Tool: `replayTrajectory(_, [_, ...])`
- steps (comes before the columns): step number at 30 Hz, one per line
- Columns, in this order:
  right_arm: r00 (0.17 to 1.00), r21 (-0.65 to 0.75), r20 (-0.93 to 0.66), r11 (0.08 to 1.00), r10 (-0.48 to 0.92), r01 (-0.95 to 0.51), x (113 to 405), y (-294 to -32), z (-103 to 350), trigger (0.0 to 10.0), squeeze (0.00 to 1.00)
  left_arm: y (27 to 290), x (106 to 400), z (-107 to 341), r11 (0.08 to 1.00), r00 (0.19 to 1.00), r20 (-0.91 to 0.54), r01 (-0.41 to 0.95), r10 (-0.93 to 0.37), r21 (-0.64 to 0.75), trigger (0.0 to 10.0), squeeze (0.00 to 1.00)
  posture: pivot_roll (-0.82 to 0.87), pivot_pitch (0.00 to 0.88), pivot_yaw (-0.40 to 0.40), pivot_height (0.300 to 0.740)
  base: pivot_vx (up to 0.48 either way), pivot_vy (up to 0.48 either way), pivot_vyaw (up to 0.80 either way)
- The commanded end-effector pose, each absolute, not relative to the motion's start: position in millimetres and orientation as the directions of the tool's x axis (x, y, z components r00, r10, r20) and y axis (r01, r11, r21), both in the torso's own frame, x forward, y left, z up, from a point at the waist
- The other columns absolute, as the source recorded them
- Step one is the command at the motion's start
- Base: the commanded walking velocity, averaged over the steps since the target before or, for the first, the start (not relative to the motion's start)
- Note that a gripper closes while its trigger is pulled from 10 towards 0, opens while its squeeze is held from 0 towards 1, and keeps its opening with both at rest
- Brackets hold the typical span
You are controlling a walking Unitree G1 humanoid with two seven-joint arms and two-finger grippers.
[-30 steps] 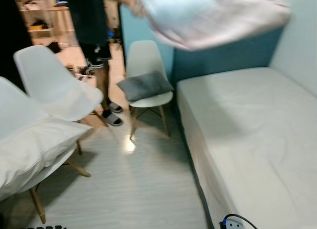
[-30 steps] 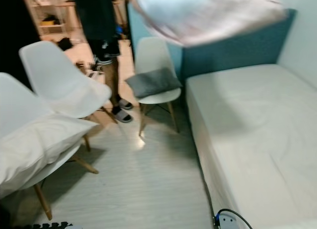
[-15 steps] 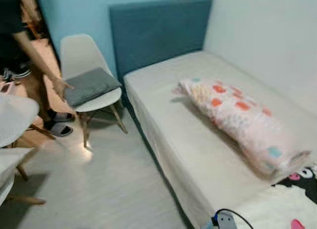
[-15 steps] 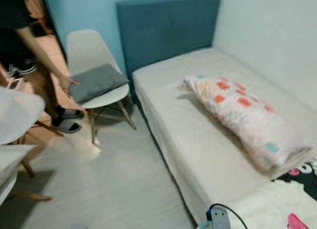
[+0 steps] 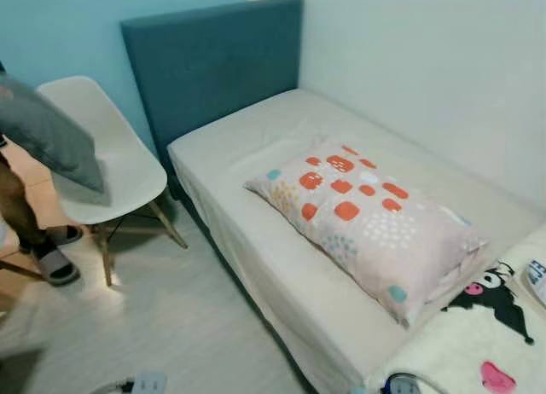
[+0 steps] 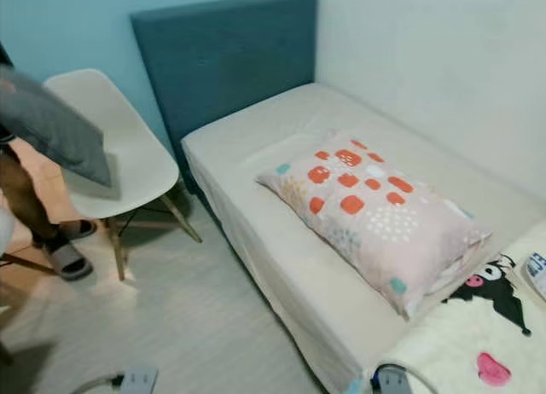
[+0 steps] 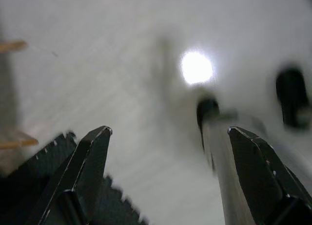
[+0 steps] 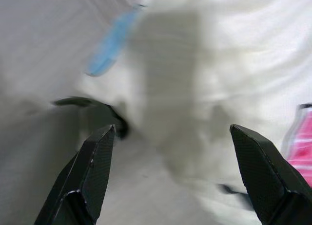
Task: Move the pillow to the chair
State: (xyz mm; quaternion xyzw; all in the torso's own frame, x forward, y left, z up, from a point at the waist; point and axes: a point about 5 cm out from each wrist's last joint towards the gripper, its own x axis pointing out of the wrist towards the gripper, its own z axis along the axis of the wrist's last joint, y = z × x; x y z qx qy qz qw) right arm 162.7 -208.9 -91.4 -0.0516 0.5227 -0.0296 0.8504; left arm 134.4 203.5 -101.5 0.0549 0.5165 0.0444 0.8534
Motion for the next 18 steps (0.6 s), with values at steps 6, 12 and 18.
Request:
replayTrajectory(6, [0.447, -0.081, -0.892, 0.997, -0.07, -0.006, 162, -172, -97, 10.0, 0.0, 202, 132, -103, 0.991, 0.452, -0.884, -0.013, 0.122, 0.13, 10.0, 0.0, -0.08, 0.057, 0.032, 0.74, 0.0, 0.0, -0.73])
replayTrajectory(12, [0.531, -0.005, -0.847, 0.998, -0.036, 0.06, 184, -162, -87, 10.0, 0.0, 205, 135, -101, 0.993, 0.465, -0.878, -0.03, 0.116, 0.116, 10.0, 0.0, -0.08, 0.05, 0.034, 0.74, 0.0, 0.0, -0.36])
replayTrajectory(18, [0.637, 0.028, -0.77, 1.0, 0.017, 0.007, 218, -196, -64, 10.0, 0.0, 209, 136, -100, 0.991, 0.469, -0.873, -0.035, 0.134, 0.133, 10.0, 0.0, -0.09, 0.041, 0.04, 0.74, 0.173, 0.0, 0.0])
